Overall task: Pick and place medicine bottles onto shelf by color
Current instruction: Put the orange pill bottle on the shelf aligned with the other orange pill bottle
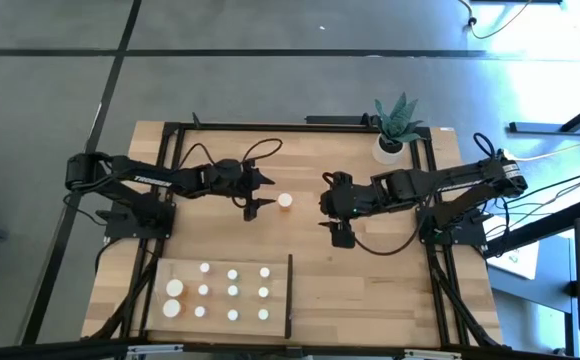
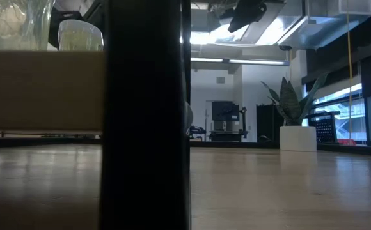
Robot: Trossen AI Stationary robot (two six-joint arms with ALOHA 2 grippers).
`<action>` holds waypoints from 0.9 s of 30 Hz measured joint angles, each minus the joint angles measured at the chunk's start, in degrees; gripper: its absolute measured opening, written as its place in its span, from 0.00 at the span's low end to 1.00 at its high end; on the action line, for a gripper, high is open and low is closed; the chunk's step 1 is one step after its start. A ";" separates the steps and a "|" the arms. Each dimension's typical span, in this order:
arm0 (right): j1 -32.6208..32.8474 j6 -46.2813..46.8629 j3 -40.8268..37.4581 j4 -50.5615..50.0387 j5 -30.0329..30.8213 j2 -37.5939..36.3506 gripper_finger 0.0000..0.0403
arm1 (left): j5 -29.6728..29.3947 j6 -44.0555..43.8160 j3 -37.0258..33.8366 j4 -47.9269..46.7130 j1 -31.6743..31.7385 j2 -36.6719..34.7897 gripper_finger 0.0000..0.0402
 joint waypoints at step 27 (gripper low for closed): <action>0.00 0.00 0.02 0.13 0.00 0.07 0.65 | -2.12 -0.19 0.02 9.24 0.00 11.65 0.90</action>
